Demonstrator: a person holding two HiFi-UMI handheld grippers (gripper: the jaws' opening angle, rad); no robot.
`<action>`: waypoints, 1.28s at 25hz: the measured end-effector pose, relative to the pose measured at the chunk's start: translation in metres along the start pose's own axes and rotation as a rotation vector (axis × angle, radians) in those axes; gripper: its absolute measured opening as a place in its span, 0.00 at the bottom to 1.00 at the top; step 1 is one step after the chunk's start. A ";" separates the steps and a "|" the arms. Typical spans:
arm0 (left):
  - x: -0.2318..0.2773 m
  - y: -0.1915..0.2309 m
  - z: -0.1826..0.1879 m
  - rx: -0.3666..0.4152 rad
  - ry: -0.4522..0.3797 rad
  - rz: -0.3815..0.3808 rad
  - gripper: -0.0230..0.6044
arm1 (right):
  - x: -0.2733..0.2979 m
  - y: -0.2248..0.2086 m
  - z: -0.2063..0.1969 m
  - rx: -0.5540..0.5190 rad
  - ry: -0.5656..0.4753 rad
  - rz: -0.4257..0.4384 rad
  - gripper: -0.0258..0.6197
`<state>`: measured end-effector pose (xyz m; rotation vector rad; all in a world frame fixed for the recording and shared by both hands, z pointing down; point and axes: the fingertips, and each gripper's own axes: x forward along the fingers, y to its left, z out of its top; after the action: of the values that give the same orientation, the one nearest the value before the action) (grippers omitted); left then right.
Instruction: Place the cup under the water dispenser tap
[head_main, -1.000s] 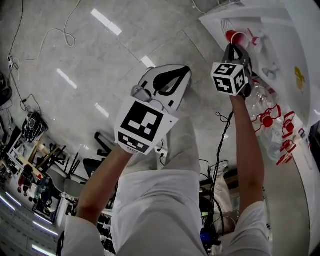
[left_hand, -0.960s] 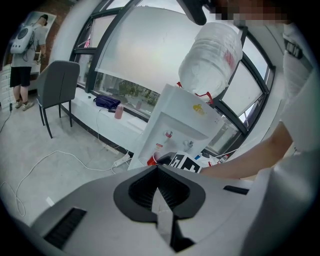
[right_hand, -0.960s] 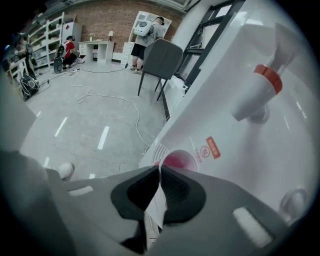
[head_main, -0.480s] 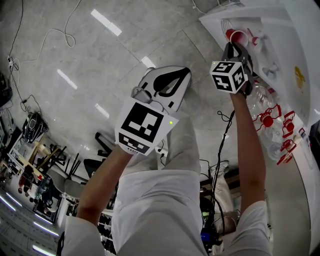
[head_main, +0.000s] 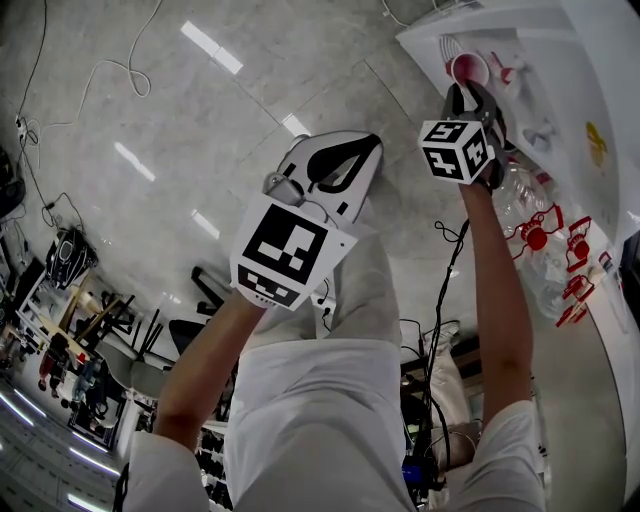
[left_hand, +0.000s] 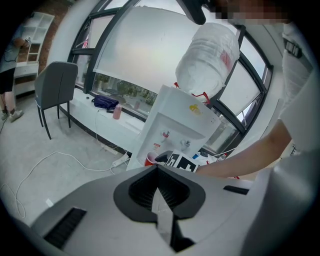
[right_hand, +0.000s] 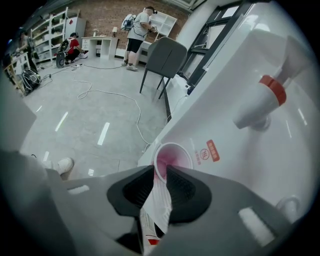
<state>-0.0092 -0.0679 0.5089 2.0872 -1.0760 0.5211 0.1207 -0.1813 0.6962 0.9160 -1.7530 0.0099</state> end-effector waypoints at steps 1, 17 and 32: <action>0.000 -0.001 0.000 0.002 0.001 -0.001 0.04 | 0.000 0.000 -0.001 -0.006 0.004 -0.002 0.18; -0.014 0.001 -0.007 0.006 -0.004 0.002 0.04 | 0.002 -0.002 -0.004 -0.006 0.018 -0.023 0.22; -0.020 0.001 -0.013 0.007 -0.009 0.010 0.04 | 0.010 -0.006 -0.012 -0.033 0.052 -0.054 0.26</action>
<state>-0.0220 -0.0475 0.5056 2.0929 -1.0925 0.5212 0.1333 -0.1862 0.7065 0.9308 -1.6755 -0.0303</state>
